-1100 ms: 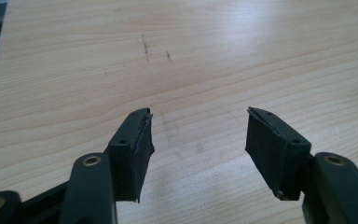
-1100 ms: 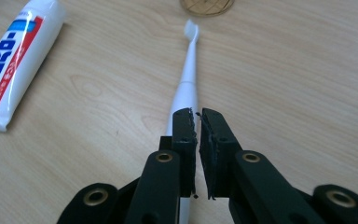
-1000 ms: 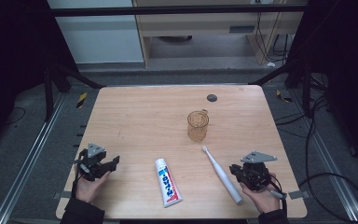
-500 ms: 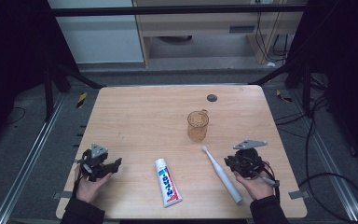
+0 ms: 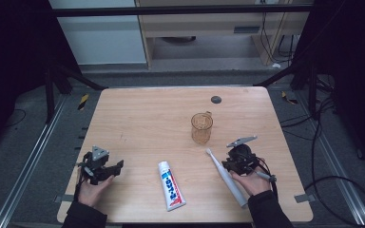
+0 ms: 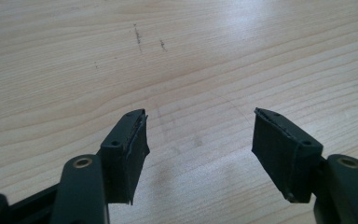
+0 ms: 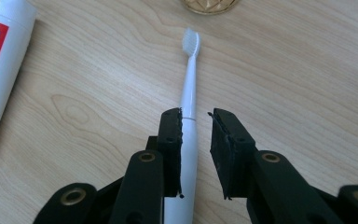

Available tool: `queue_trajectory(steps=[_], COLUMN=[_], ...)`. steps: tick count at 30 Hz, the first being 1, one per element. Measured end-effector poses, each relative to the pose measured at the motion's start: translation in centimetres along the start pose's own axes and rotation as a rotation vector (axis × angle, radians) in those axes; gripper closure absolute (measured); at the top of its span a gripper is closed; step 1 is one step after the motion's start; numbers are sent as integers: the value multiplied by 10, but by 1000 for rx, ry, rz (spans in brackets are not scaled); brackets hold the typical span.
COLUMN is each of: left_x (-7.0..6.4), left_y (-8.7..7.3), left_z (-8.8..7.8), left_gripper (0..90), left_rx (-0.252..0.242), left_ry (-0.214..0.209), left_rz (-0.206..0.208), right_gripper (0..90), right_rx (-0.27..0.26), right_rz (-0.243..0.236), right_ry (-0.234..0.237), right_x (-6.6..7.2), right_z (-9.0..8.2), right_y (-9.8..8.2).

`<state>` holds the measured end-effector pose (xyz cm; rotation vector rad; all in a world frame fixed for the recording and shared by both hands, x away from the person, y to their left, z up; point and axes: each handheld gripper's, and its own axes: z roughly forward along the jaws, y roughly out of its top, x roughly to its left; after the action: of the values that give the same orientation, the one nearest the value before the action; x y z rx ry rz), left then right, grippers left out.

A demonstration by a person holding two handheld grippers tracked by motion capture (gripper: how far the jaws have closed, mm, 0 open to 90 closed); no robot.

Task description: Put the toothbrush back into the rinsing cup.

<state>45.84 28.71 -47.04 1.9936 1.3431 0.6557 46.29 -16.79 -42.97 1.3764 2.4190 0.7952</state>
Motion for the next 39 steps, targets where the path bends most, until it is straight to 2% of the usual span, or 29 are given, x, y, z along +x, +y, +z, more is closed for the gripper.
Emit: queue_trajectory(steps=[19, 39], left_x=[1, 1], left_y=[0, 0], left_z=[-1, -1], left_gripper=[349, 349], left_rx=[3, 9], left_ry=[-2, -4], left_rz=[-5, -3], right_gripper=[683, 650], right_rx=[99, 144], right_rz=[4, 8], right_ry=[19, 8], right_x=[4, 4], right_z=[19, 35], right_y=[-2, -9])
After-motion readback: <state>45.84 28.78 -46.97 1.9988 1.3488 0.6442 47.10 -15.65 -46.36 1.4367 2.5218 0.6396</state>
